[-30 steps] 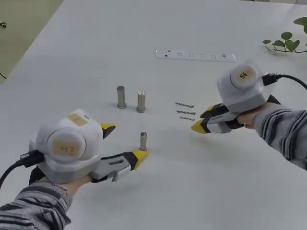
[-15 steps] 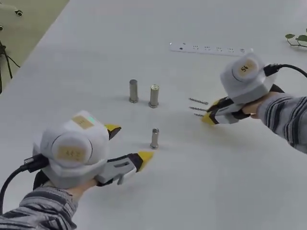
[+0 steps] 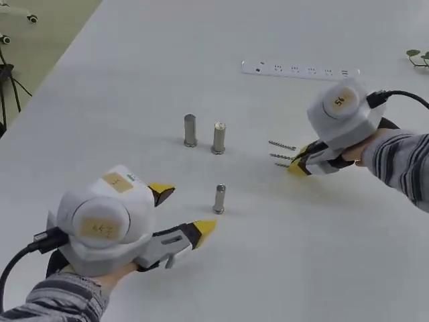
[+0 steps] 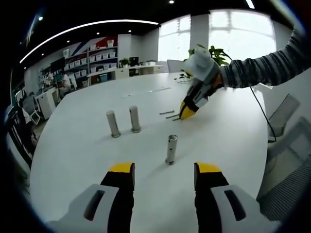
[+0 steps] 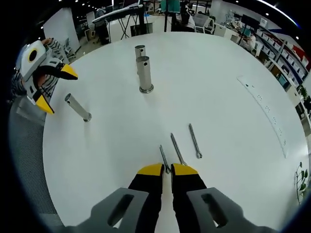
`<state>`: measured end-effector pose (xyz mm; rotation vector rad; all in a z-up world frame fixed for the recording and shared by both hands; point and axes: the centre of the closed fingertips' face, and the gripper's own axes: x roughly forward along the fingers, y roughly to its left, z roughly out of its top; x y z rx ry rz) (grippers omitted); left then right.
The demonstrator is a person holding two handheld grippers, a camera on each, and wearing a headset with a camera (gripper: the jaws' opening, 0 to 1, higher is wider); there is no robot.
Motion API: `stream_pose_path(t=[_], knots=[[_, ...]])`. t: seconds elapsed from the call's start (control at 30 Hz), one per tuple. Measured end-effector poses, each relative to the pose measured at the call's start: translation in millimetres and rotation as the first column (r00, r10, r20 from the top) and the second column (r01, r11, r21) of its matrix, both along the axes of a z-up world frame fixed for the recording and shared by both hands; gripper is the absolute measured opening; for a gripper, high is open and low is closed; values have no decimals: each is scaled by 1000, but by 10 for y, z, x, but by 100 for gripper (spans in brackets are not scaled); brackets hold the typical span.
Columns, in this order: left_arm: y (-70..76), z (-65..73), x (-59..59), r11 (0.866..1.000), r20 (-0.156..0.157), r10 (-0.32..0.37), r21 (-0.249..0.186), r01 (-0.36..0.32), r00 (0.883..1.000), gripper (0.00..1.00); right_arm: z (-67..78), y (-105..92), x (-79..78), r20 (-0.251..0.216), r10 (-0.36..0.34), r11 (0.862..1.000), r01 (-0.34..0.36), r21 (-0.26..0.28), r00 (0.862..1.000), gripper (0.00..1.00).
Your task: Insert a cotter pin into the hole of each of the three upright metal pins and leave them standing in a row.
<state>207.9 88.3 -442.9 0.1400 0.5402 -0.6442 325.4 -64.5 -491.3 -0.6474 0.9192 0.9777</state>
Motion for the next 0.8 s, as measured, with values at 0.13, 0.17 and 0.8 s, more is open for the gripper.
stream_pose_path(t=[0.13, 0.17, 0.8], knots=[[-16, -43, -27, 1000, -5, -12, 12, 12, 1000, 46, -1, 1, 1, 5, 23, 1000, -23, -3, 1000, 0], [-19, -45, -33, 1000, -6, -16, 14, 16, 1000, 46, 1, -2, 6, 8, 31, 1000, -31, -4, 1000, 0], [-69, 107, -39, 997, 23, -70, 23, 69, 997, 39, 245, 119, -124, 109, 131, 991, -134, 16, 985, 0]])
